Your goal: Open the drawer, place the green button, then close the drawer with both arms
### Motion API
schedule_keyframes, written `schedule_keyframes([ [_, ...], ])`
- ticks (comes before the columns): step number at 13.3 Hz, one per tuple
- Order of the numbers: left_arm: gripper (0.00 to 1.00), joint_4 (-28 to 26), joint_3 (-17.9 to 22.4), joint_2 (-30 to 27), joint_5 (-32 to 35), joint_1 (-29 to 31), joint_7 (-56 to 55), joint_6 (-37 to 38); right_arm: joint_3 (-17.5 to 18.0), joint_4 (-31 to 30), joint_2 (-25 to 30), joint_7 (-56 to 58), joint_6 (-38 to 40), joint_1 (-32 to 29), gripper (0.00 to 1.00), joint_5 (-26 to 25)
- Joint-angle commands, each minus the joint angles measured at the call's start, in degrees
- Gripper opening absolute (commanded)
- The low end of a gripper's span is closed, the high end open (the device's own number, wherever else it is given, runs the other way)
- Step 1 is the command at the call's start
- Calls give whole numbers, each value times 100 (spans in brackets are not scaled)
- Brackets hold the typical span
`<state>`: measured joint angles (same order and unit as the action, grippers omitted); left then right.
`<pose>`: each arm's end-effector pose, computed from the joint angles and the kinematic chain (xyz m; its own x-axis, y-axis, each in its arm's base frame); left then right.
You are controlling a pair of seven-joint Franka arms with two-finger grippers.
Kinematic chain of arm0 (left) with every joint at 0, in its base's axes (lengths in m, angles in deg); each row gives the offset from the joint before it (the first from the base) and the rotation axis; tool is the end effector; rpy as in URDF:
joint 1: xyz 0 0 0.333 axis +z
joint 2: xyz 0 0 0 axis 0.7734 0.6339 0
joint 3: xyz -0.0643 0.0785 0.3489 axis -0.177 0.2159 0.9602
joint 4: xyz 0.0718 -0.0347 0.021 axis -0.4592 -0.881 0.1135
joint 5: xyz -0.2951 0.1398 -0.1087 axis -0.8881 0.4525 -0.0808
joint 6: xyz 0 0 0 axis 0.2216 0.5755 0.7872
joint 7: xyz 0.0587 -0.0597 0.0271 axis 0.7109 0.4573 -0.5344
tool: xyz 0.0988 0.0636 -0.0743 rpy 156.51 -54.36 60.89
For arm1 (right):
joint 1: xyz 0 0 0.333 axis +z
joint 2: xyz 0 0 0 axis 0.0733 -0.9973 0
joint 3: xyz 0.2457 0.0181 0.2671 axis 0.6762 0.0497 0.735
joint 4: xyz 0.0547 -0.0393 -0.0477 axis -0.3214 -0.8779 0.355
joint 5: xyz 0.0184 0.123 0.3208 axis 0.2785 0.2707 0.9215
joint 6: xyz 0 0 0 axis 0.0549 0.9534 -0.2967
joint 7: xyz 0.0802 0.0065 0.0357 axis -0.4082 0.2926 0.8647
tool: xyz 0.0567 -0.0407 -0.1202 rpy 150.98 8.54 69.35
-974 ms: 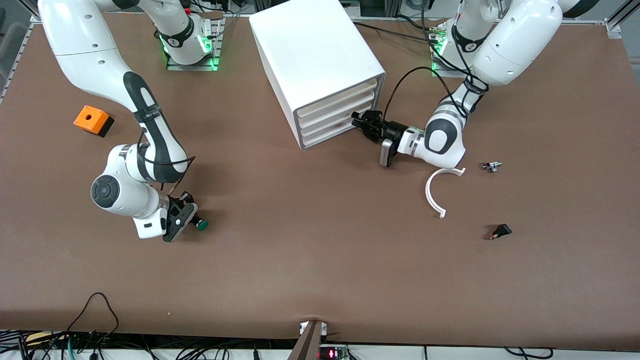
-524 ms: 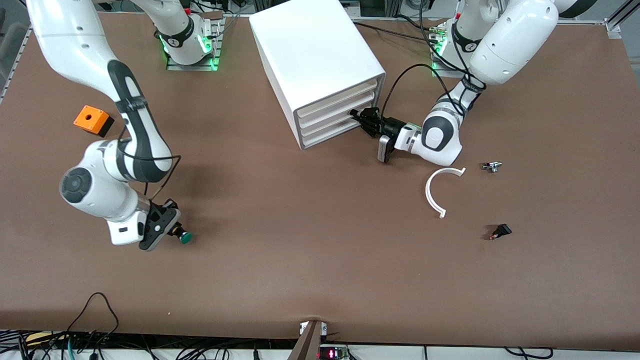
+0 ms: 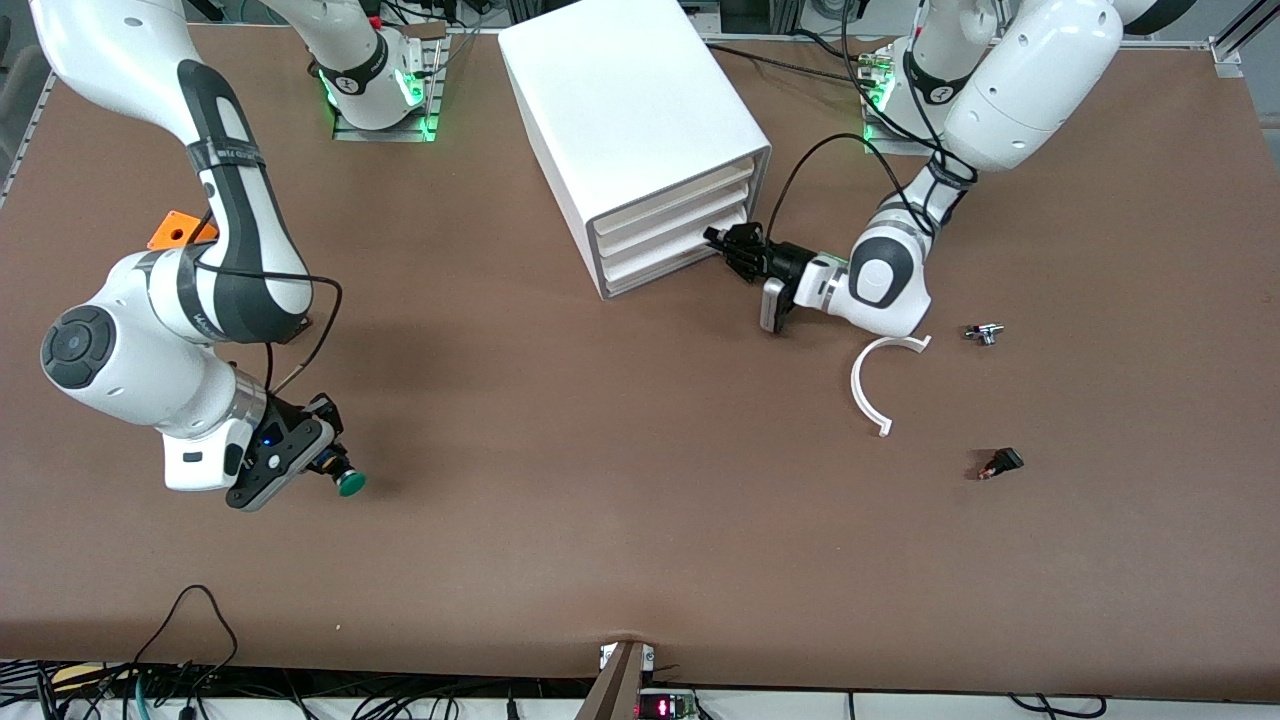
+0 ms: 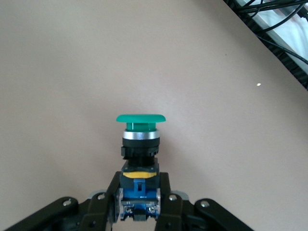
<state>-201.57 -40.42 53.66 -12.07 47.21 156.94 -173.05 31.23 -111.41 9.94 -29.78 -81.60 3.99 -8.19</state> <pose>0.4365 -0.2667 0.1915 0.8647 -0.4891 0.1143 -0.1983 -0.1235 0.9723 0.6974 0.1073 0.3954 0.6967 0.6993 0.1597 0.7110 -0.7028 -0.0244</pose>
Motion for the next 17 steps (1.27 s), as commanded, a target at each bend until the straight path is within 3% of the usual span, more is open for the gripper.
schedule_keyframes([
  [1,0,548,297,-71,432,64,-501,33,-18,523,-47,-734,693,261,20,62],
  [5,0,1200,527,-18,732,64,-984,43,-36,989,-56,-1017,1345,463,20,53],
  [9,0,1447,563,158,740,151,-1047,43,-18,1481,-56,-983,1636,972,20,79],
  [10,28,1456,563,167,740,160,-1047,43,-27,1595,-82,-991,1645,1182,20,71],
  [11,88,1465,563,158,740,169,-995,43,-27,1718,-109,-991,1636,1367,20,62],
  [12,100,1499,563,158,819,195,-951,43,-27,1737,-144,-974,1619,1534,20,53],
  [15,100,1815,563,88,1239,388,-1317,243,0,1737,-144,-913,1715,1912,21,53],
  [17,100,2385,563,53,2098,450,-1923,717,-9,1737,-144,-458,1794,2167,21,44],
])
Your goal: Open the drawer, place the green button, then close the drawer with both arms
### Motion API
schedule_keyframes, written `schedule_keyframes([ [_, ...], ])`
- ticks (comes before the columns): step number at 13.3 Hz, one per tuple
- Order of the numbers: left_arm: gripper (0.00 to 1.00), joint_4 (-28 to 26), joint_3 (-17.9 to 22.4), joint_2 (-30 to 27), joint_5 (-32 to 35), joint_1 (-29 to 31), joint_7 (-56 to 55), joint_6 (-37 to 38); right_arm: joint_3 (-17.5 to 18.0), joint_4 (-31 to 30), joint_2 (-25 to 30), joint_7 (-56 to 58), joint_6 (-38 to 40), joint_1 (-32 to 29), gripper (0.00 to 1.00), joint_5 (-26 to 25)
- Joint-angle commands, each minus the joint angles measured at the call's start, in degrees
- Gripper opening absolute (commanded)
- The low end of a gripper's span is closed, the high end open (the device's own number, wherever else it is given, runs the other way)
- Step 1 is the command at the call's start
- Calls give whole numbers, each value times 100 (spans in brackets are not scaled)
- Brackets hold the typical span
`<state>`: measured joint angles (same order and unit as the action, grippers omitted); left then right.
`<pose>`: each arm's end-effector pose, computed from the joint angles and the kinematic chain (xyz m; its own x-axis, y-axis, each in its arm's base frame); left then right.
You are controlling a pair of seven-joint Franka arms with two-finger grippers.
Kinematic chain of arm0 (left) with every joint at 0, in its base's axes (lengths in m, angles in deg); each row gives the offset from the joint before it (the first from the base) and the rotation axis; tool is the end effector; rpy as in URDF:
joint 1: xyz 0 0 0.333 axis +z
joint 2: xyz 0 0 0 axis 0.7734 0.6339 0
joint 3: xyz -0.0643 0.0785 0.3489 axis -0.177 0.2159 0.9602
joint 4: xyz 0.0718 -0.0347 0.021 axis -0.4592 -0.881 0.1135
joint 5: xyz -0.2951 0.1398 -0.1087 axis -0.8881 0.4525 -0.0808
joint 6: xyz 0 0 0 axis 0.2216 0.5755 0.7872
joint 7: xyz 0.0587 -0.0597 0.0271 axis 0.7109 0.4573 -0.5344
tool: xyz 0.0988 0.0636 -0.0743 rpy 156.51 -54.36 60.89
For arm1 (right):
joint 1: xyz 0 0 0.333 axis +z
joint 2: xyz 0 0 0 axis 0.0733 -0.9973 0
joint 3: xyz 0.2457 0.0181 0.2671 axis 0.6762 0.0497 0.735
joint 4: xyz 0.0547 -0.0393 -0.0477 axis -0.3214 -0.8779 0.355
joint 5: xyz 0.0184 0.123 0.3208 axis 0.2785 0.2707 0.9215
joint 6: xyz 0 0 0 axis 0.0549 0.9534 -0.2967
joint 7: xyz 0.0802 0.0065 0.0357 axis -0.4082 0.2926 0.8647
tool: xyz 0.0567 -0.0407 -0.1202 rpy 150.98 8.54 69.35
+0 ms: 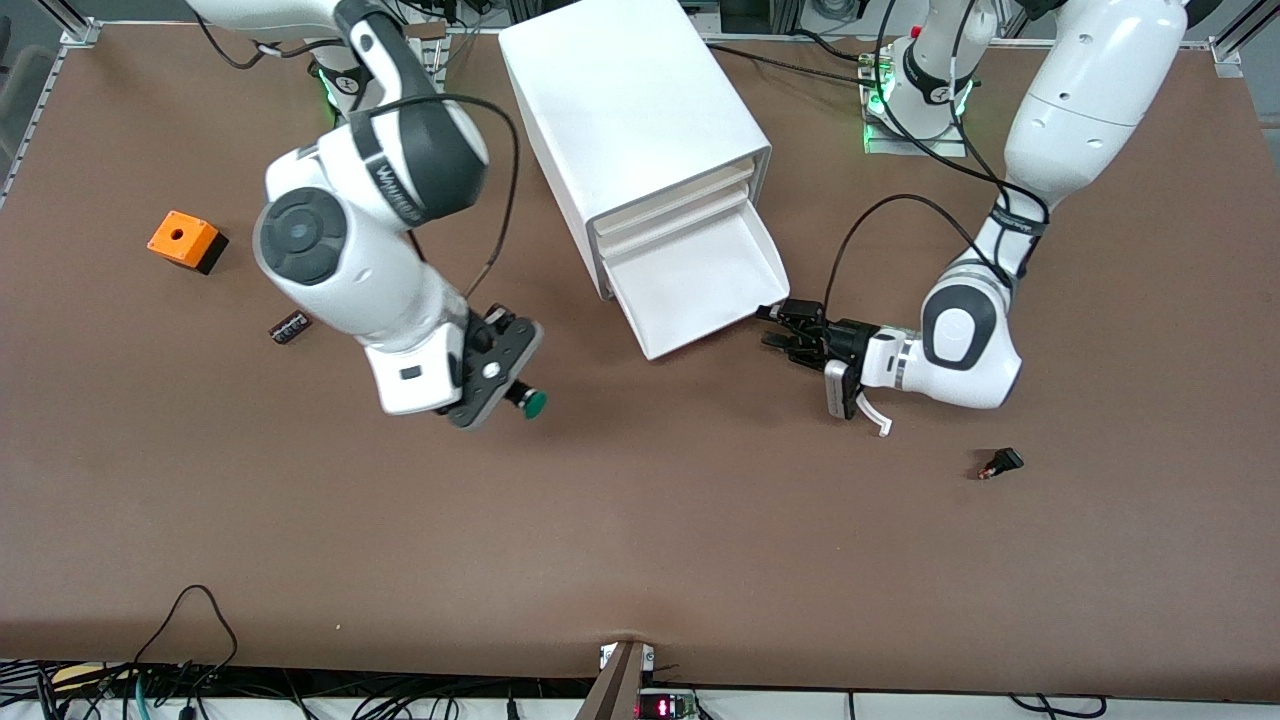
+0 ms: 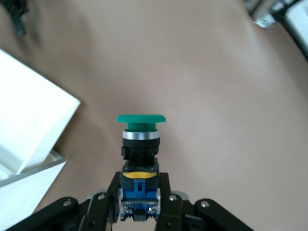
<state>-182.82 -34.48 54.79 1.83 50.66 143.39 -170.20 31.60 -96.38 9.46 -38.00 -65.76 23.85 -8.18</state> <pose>0.5647 -0.1915 0.2409 0.8620 -0.4882 0.1362 -0.3112 -0.2977 0.9025 0.6207 0.3485 0.4783 0.5117 0.8468 0.1453 0.8591 -0.5070 -0.0707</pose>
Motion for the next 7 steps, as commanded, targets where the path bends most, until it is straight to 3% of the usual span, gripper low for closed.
schedule_keyframes([
  [1,100,703,-31,-174,1105,106,-928,626,-46,235,-105,601,228,270,21,34],
  [7,100,1170,-31,-860,2283,263,-2572,1558,-116,498,-342,1059,114,1043,21,-114],
])
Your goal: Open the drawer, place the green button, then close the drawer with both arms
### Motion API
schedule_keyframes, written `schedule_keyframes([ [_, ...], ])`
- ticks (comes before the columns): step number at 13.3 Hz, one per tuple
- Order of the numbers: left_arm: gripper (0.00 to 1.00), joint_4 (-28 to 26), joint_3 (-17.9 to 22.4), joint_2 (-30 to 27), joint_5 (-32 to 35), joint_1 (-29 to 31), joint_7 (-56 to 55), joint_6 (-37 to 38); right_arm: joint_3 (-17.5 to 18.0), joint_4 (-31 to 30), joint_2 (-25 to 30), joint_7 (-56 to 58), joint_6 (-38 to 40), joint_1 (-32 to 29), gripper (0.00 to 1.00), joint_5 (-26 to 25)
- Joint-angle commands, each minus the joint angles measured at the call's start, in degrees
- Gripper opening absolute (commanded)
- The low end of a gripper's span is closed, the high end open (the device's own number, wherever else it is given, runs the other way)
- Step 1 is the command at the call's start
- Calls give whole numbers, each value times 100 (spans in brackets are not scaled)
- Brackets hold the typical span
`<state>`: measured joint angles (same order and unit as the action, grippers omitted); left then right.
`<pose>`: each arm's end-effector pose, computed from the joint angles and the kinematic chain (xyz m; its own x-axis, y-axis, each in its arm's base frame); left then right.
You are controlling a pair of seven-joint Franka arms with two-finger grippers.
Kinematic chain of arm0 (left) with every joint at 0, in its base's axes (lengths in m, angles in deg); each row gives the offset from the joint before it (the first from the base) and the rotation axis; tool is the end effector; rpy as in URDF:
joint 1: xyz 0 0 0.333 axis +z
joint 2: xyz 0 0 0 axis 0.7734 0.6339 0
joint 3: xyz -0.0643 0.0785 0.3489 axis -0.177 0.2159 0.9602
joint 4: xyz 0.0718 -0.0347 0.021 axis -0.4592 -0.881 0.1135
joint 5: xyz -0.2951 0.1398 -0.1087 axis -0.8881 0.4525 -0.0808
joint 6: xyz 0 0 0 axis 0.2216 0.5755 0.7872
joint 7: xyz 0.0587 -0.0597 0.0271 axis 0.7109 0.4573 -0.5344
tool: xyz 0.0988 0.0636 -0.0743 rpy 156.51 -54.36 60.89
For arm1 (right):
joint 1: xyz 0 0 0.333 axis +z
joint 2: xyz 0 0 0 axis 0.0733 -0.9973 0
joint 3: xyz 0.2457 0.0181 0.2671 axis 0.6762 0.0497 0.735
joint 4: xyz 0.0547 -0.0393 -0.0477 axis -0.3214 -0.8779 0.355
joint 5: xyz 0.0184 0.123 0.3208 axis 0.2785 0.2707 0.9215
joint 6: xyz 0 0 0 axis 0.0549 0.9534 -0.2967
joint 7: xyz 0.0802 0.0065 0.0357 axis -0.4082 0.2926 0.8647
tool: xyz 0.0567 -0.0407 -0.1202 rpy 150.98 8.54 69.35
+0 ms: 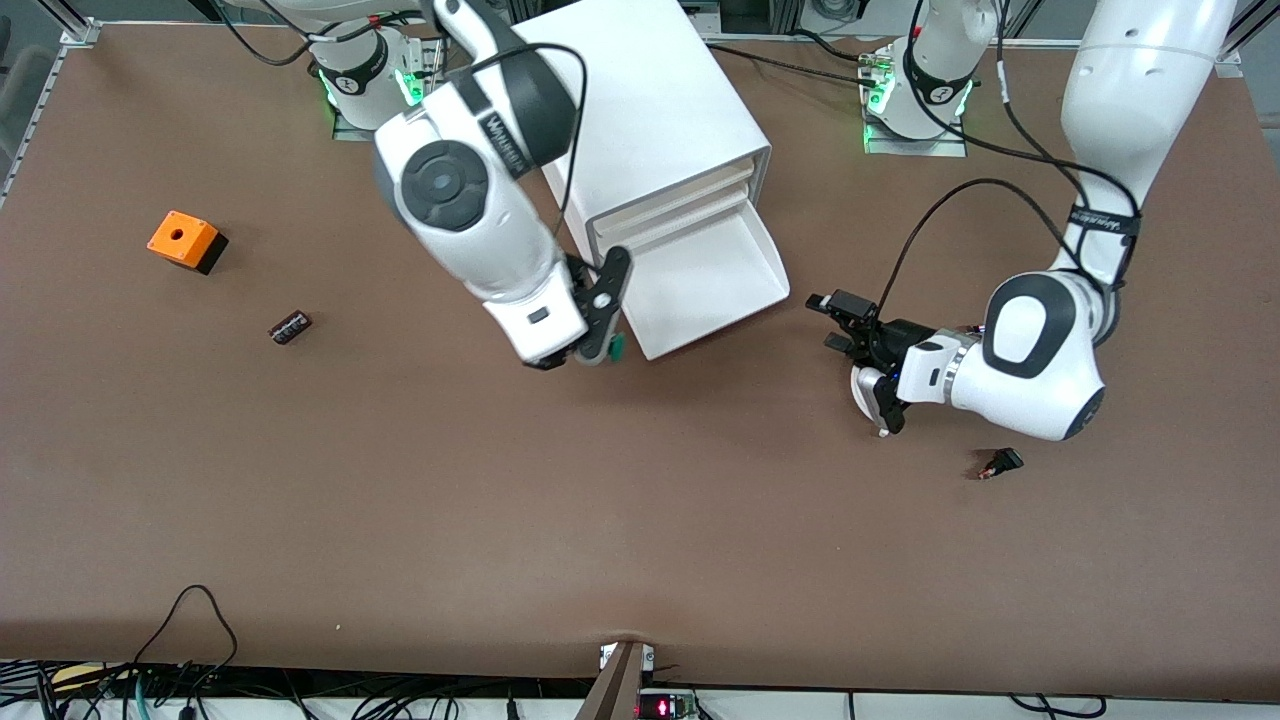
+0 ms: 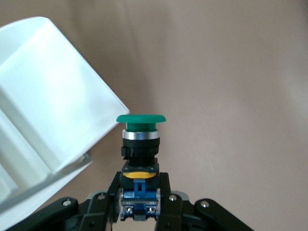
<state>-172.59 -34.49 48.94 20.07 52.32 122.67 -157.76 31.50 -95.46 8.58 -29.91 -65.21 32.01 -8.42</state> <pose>0.5791 -0.1602 0.3406 0.7980 -0.5962 -0.0880 -0.2887 -0.5064 0.8125 0.5678 0.4338 0.4734 0.2527 0.9568 0.1441 0.9675 -0.2478 -0.0514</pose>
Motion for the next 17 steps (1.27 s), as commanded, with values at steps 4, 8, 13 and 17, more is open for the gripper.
schedule_keyframes([
  [4,100,736,-13,-460,944,255,-810,1053,-115,442,-456,313,-151,650,21,-127],
  [8,100,1194,-118,-820,1575,256,-1828,1370,-343,433,-834,269,-529,1063,21,-144],
  [13,100,1475,-250,-1154,2763,-69,-4093,1239,-467,398,-1098,340,-565,1222,21,-153],
  [17,100,1449,-267,-1681,3801,-622,-4808,1063,-519,398,-1353,278,-801,1511,21,-285],
])
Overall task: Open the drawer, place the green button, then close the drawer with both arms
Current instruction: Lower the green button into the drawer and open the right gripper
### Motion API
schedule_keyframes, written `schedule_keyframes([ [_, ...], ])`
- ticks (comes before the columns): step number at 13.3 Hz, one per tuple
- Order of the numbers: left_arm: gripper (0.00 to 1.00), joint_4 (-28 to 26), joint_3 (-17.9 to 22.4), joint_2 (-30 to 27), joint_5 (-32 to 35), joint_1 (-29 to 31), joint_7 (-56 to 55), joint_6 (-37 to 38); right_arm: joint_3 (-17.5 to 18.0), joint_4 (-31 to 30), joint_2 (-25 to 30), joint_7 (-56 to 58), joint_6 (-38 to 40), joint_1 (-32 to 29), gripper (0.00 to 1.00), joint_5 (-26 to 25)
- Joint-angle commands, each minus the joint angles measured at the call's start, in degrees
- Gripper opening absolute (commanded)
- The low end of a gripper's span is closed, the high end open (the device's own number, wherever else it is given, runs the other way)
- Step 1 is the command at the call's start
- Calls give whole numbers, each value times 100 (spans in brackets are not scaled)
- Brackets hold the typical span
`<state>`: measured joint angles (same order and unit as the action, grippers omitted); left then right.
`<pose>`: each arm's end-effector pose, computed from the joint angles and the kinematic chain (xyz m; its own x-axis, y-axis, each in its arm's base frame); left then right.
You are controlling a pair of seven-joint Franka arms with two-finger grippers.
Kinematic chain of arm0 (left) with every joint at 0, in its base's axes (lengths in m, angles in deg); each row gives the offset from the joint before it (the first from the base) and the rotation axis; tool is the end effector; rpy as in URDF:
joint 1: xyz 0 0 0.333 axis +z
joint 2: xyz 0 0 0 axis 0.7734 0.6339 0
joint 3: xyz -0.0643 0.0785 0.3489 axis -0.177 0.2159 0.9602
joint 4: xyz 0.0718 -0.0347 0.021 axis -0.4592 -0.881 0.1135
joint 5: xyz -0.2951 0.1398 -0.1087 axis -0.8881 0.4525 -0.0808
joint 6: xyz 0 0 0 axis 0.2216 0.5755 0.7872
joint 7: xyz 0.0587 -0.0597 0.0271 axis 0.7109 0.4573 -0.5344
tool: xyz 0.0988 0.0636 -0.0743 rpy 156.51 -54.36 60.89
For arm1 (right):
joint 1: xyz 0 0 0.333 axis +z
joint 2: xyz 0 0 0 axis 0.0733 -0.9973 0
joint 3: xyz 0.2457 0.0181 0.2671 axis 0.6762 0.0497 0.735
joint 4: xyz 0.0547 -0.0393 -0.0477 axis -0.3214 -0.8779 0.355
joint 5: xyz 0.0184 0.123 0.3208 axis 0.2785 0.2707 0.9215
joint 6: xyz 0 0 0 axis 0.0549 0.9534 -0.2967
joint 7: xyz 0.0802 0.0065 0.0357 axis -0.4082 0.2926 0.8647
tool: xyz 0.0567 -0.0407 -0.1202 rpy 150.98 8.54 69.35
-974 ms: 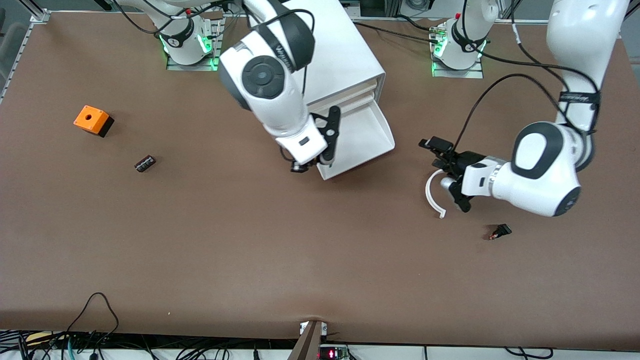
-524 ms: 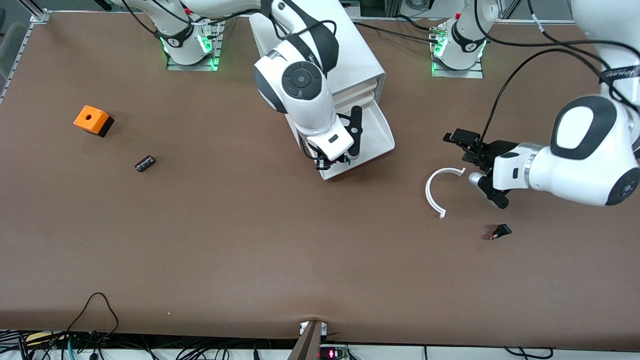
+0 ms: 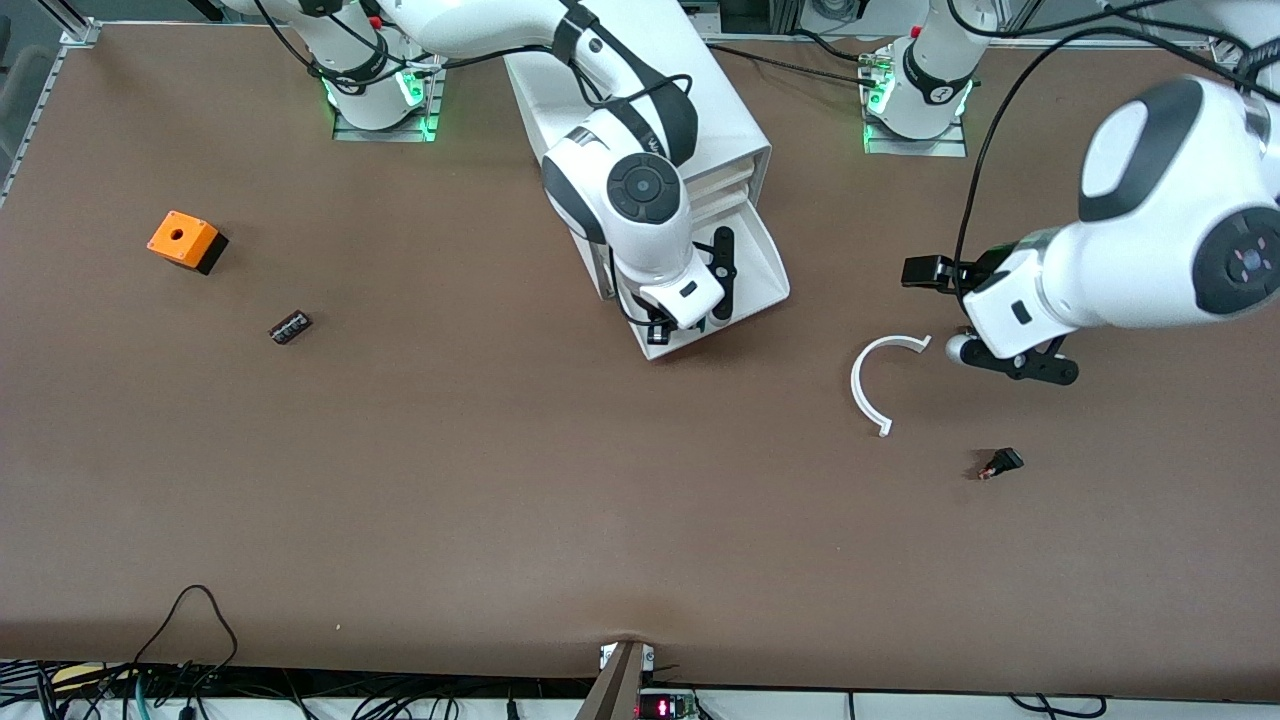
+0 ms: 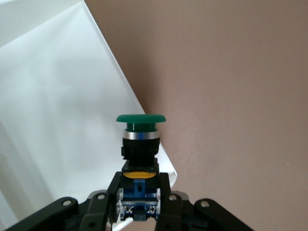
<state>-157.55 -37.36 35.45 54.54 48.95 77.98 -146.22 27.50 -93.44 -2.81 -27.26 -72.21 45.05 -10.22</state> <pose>0.5603 -0.1390 0.5360 0.9339 -0.1602 -0.3197 -0.1307 -0.9851 0.1118 0.5105 0.5521 0.3544 0.0357 0.9975 0.0603 0.9993 -0.0352 -0.0093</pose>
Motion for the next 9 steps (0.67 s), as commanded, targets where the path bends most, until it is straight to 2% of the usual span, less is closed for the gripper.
schedule_keyframes([
  [1,100,-98,-68,-446,415,-338,-784,-126,-198,196,-283,22,-120,259,21,-104],
  [3,100,-143,-156,-447,442,-356,-1262,-240,-226,161,-310,57,-182,313,21,-113],
  [9,100,-196,-157,-438,442,-356,-1281,-346,-243,55,-485,13,-278,453,26,-122],
])
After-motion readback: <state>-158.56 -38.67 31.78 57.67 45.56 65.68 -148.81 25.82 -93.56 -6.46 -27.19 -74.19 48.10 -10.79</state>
